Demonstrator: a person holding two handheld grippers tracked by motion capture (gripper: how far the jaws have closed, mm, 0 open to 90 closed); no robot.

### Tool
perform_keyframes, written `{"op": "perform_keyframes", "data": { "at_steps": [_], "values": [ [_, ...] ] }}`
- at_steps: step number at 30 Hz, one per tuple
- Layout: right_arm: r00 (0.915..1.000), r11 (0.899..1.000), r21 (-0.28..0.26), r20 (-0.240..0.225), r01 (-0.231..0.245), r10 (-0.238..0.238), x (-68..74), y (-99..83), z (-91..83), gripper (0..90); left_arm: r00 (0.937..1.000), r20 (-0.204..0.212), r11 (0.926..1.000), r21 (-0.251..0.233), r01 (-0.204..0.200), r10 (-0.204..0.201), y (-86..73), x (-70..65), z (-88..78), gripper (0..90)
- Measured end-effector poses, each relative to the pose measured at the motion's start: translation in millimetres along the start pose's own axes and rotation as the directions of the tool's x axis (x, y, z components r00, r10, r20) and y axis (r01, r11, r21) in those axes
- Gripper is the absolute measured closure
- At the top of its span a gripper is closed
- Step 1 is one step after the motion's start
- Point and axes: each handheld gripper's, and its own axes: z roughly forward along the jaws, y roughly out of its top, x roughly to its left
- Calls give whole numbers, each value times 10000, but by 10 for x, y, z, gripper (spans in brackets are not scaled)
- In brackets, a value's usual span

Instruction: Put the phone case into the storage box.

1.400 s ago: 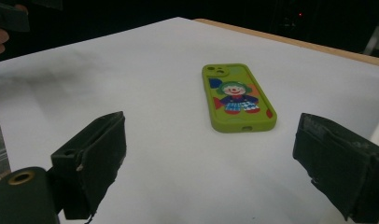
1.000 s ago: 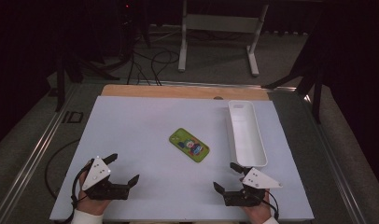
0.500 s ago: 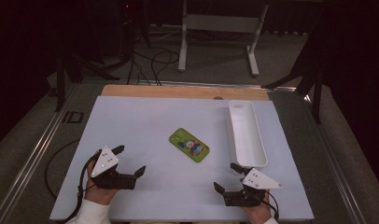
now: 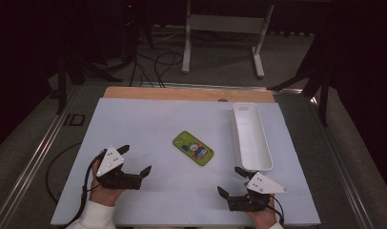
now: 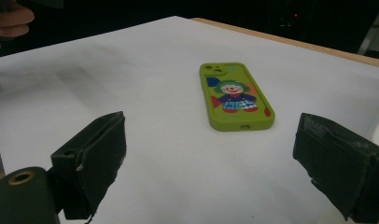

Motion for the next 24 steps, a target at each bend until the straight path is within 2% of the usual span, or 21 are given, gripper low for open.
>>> {"op": "perform_keyframes", "data": {
  "at_steps": [14,24],
  "values": [
    [10000,10000,-73,5,-20,20,-4,6,-1,95,9999,58,9998,154,-119,119,118,-11,63,0],
    [10000,10000,-59,41,74,-74,10,14,10,96,9988,472,9990,420,-166,146,229,-46,195,5]
  ]
}}
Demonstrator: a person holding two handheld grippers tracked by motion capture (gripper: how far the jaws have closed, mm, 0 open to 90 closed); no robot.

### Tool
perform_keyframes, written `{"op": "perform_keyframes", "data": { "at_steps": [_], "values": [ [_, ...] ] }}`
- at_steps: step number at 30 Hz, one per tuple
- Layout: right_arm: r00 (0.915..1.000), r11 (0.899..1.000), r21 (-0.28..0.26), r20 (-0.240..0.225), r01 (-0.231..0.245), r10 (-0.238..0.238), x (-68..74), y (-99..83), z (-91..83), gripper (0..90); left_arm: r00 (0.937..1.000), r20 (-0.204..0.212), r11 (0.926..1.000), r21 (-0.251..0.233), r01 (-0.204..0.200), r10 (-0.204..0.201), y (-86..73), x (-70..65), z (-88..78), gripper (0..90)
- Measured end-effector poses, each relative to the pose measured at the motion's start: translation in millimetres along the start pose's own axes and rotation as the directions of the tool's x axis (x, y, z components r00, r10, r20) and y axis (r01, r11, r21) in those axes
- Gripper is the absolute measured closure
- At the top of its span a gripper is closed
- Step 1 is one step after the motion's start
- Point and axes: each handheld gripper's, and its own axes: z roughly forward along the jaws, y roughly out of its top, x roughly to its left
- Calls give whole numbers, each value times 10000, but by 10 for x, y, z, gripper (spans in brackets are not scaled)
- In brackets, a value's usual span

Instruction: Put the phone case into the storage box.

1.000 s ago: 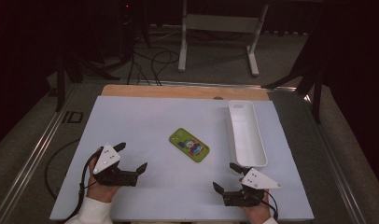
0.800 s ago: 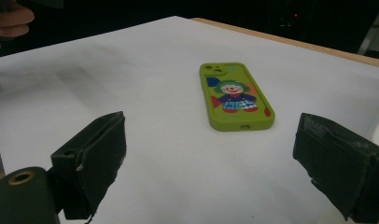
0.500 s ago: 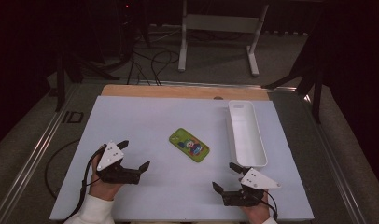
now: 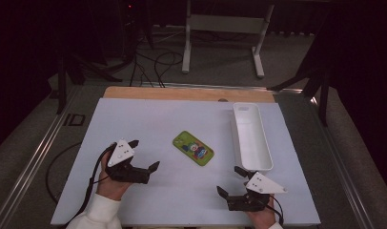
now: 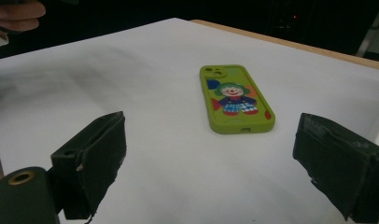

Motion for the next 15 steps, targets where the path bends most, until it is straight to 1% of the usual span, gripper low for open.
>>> {"op": "perform_keyframes", "data": {
  "at_steps": [3,6,12,15],
  "values": [
    [10000,10000,-9,-4,-39,39,-1,-1,4,96,9999,109,10000,30,64,-64,16,0,31,5],
    [10000,10000,23,-2,5,-5,0,4,1,96,9998,211,10000,60,-38,37,49,-18,85,5],
    [9998,9999,105,-197,4,-2,-10,39,13,98,9991,395,9999,64,-134,131,101,-49,152,5],
    [9996,9998,149,-235,144,-140,-3,72,19,98,9988,459,9998,87,-178,174,148,-57,185,6]
  ]
}}
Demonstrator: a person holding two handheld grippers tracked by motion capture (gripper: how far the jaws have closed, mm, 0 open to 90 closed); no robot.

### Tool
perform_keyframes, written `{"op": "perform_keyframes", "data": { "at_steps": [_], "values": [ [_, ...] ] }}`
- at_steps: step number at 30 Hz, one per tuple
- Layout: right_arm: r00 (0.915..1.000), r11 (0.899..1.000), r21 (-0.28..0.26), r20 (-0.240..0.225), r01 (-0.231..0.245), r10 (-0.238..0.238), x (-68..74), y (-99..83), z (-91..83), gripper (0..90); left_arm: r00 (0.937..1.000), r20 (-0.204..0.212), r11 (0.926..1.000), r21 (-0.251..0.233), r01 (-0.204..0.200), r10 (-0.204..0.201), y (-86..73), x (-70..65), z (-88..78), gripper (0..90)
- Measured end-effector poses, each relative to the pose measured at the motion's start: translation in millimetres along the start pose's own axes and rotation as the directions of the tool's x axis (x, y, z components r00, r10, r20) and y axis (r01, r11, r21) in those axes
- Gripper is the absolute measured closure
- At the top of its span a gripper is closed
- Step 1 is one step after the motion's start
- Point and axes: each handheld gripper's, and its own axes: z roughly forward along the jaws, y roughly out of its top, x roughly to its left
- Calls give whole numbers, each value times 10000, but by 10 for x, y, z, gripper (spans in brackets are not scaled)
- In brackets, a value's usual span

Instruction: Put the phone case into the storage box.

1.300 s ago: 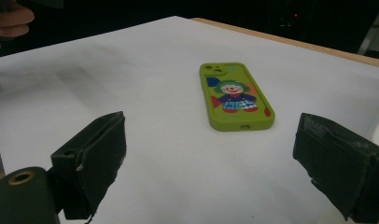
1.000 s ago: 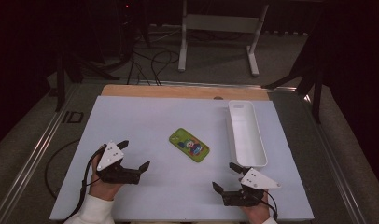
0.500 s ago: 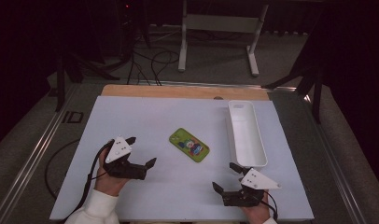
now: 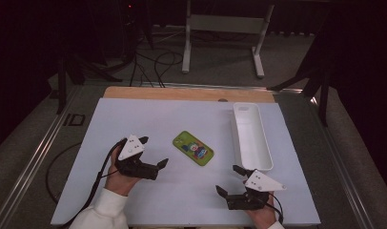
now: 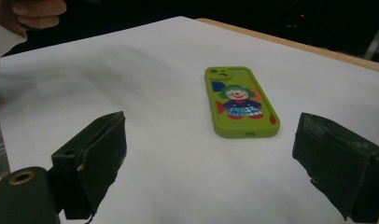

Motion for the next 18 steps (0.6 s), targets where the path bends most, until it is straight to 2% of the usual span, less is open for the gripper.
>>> {"op": "perform_keyframes", "data": {
  "at_steps": [1,5,16,18],
  "values": [
    [10000,10000,12,-51,54,-53,0,7,5,98,9999,137,10000,-59,54,-53,29,5,24,7],
    [9998,9999,143,-190,81,-78,-4,8,34,98,9999,162,10000,20,41,-41,58,4,69,8],
    [9999,10000,77,-114,33,-32,12,-35,47,97,9993,354,9999,98,86,-89,119,-40,297,31],
    [10000,10000,76,-77,-7,8,6,-45,41,97,9995,315,9998,191,-4,-2,138,-67,361,37]
  ]
}}
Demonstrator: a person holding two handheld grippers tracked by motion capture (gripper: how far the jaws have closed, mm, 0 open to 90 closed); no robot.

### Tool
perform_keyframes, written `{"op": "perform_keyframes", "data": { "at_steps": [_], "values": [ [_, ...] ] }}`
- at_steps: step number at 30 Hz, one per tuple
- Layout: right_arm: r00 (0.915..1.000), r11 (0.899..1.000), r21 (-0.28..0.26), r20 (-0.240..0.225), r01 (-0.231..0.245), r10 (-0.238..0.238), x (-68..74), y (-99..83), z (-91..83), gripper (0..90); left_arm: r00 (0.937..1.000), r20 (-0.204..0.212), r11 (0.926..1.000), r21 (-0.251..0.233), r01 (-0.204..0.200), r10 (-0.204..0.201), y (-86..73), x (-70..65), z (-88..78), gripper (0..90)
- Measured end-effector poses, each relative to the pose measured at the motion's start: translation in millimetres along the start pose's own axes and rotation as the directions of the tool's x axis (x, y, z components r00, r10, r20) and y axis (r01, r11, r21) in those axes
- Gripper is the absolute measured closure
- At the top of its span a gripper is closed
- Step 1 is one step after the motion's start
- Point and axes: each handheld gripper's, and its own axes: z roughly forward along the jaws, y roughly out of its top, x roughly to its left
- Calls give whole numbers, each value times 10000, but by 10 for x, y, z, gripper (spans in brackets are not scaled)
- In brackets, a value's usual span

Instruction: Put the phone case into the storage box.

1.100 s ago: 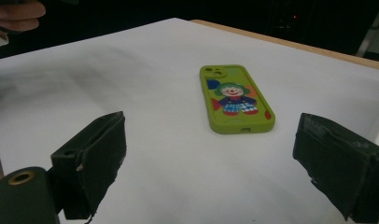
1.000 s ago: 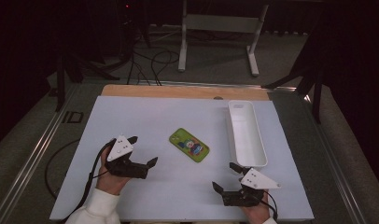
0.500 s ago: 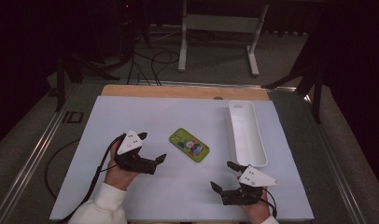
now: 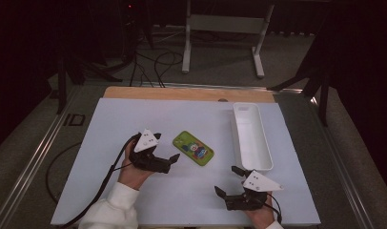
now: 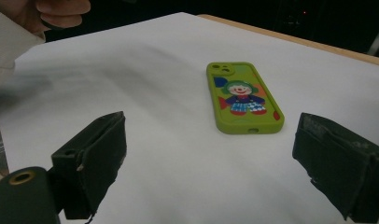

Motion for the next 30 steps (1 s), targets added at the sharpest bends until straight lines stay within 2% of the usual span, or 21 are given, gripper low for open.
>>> {"op": "perform_keyframes", "data": {
  "at_steps": [4,5,7,12,16,19,22,23,24,26,30],
  "values": [
    [10000,10000,-2,37,1,-1,-2,-6,-5,97,9998,-80,9998,123,-175,176,41,-48,73,59],
    [10000,10000,8,28,4,-4,0,-7,-5,97,9991,-138,9991,163,-386,389,72,-88,115,73],
    [10000,10000,31,25,46,-46,3,-11,-3,97,9986,-71,9983,255,-519,521,109,-130,179,91],
    [10000,10000,30,53,44,-44,6,-14,-8,97,9981,-52,9975,357,-616,618,138,-187,300,151],
    [10000,10000,50,64,40,-40,5,-19,-6,97,9980,224,9971,467,-602,592,146,-224,417,228],
    [10000,10000,62,60,59,-60,4,-22,-2,98,9972,465,9963,599,-615,588,154,-250,526,320],
    [9999,10000,70,78,67,-67,10,-23,1,97,9972,569,9964,660,-528,491,156,-251,573,421],
    [9999,10000,70,78,67,-67,10,-23,1,97,9974,580,9966,683,-462,422,156,-250,595,421],
    [10000,9999,92,66,59,-60,11,-23,3,97,9974,640,9969,702,-368,323,154,-244,632,484],
    [10000,9999,97,59,69,-70,10,-25,4,97,9974,696,9964,814,-238,182,150,-237,669,535],
    [9999,9999,94,79,62,-63,10,-25,5,97,9969,785,9947,1019,-114,34,138,-228,728,576]
  ]
}}
